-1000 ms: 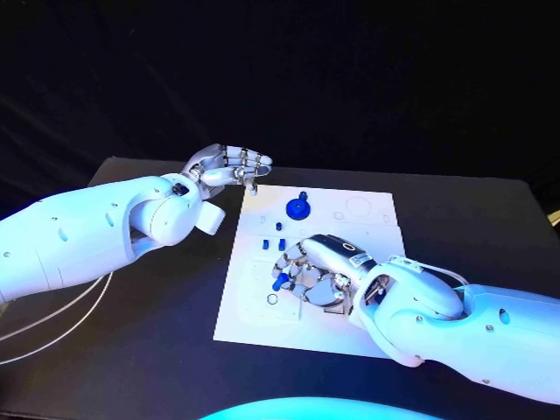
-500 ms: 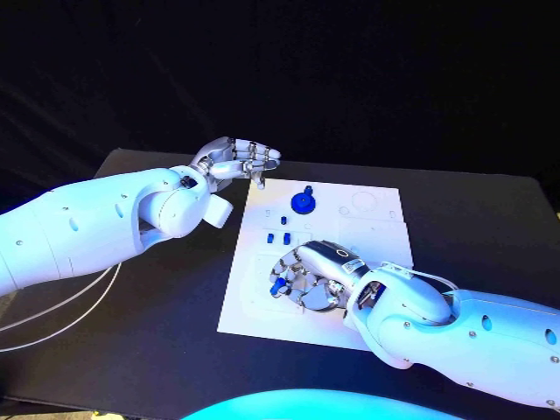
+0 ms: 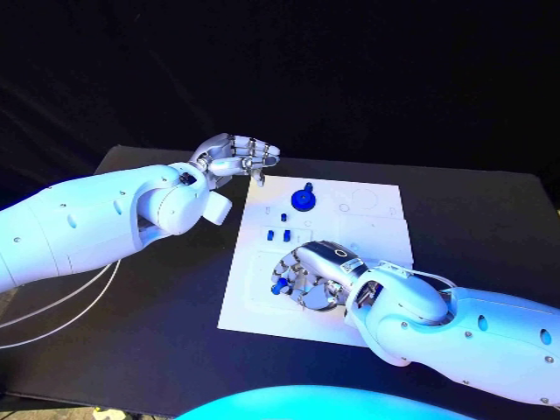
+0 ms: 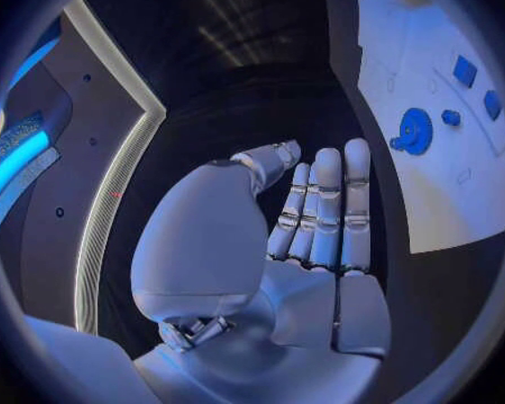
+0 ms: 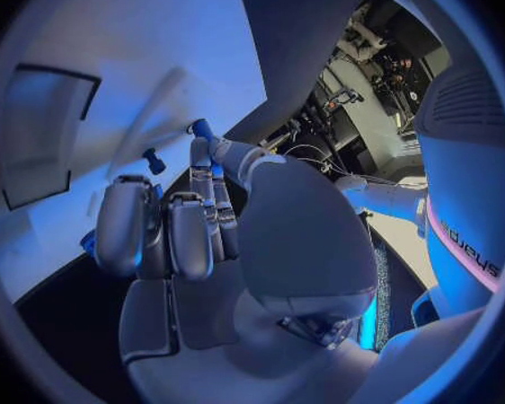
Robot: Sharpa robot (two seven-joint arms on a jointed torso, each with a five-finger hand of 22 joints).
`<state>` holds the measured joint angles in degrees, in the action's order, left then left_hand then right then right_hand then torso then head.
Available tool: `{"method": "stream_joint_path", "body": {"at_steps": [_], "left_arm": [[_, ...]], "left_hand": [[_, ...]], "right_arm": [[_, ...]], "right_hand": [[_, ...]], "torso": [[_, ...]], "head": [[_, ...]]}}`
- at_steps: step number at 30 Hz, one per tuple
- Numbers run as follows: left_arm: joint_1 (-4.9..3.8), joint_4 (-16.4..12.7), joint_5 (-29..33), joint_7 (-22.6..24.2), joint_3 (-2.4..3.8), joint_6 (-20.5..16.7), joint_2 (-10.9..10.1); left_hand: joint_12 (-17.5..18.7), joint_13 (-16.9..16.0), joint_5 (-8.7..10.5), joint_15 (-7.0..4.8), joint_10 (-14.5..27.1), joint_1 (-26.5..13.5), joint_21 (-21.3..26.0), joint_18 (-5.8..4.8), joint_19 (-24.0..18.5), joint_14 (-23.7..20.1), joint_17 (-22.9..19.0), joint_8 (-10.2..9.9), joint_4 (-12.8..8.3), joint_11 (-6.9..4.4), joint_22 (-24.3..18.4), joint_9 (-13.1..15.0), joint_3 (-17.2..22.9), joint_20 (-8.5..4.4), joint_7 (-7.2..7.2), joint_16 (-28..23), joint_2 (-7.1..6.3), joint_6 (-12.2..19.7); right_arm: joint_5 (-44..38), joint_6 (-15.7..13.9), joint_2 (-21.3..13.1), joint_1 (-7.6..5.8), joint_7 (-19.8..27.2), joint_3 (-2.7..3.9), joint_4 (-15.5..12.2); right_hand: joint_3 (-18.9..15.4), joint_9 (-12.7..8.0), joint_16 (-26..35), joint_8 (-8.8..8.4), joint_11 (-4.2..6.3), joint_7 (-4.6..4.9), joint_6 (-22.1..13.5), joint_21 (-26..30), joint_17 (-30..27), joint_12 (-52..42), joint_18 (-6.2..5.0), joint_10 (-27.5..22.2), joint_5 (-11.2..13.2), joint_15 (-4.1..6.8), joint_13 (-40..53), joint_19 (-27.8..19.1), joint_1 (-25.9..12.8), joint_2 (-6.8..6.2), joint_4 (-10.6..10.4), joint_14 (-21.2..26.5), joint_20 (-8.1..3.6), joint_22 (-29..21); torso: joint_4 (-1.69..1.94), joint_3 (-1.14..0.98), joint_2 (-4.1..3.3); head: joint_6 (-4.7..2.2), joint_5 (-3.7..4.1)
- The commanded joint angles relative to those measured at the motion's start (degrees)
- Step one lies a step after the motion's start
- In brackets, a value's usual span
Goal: Assemble the parts on the task board
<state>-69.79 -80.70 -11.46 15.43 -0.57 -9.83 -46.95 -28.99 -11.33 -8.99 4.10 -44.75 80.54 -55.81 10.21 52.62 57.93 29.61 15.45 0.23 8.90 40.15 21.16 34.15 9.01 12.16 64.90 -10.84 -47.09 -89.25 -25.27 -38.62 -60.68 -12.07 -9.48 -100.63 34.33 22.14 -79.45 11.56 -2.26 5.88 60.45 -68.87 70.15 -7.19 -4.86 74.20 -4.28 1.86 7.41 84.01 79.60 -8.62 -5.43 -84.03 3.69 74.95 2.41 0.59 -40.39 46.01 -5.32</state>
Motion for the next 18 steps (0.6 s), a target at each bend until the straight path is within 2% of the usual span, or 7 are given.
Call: {"method": "stream_joint_path", "body": {"at_steps": [1, 10, 18], "left_arm": [[-0.03, -0.19, -0.08, 0.43, 0.04, 0.85, 0.01], [-0.03, -0.22, -0.08, 0.40, 0.04, 0.86, -0.09], [-0.03, -0.33, -0.08, 0.36, 0.04, 0.91, -0.12]], "left_hand": [[-0.25, 0.05, -0.13, 0.09, 0.41, 0.21, 0.23, 0.46, -0.04, -0.32, -0.10, 0.25, -0.07, 0.04, -0.06, -0.07, -0.35, 0.29, 0.15, 0.21, 0.25, 0.33], [-0.25, 0.05, -0.13, 0.09, 0.41, 0.21, 0.23, 0.46, -0.04, -0.32, -0.10, 0.25, -0.07, 0.04, -0.06, -0.07, -0.35, 0.29, 0.15, 0.21, 0.25, 0.33], [-0.25, 0.05, -0.13, 0.09, 0.41, 0.21, 0.23, 0.46, -0.04, -0.32, -0.10, 0.25, -0.07, 0.04, -0.06, -0.07, -0.35, 0.29, 0.15, 0.21, 0.25, 0.33]], "right_arm": [[-2.79, 1.97, 0.21, 0.11, -2.01, -0.05, 0.12], [-4.72, 0.67, 0.60, 0.24, -4.58, -0.08, 0.15], [-6.41, 1.33, 0.96, 0.51, -5.62, -0.10, -0.25]], "right_hand": [[0.04, 6.14, -0.15, 3.75, 0.02, 0.13, 0.12, 0.20, 0.03, 0.30, 0.67, 0.14, -0.15, 0.45, 0.06, 1.55, -0.36, 0.33, 0.28, -2.20, -0.43, 3.16], [0.08, 6.21, -0.20, 3.77, -0.01, 0.16, 0.02, -0.07, 0.13, 0.40, 0.73, 0.07, -0.13, 0.42, 0.08, 1.60, -0.52, 0.32, 0.36, -2.22, -0.42, 3.32], [0.05, 6.35, -0.14, 3.83, -0.07, 0.21, -0.13, 0.03, 0.01, 0.56, 0.72, 0.00, 0.01, 0.37, 0.14, 1.58, -0.95, 0.13, 0.52, -2.20, -0.38, 3.29]], "torso": [[0.02, -0.02, 0.00], [-0.04, -0.06, -0.01], [-0.09, -0.02, -0.01]], "head": [[0.02, -0.05], [-0.09, -0.04], [-0.15, 0.06]]}}
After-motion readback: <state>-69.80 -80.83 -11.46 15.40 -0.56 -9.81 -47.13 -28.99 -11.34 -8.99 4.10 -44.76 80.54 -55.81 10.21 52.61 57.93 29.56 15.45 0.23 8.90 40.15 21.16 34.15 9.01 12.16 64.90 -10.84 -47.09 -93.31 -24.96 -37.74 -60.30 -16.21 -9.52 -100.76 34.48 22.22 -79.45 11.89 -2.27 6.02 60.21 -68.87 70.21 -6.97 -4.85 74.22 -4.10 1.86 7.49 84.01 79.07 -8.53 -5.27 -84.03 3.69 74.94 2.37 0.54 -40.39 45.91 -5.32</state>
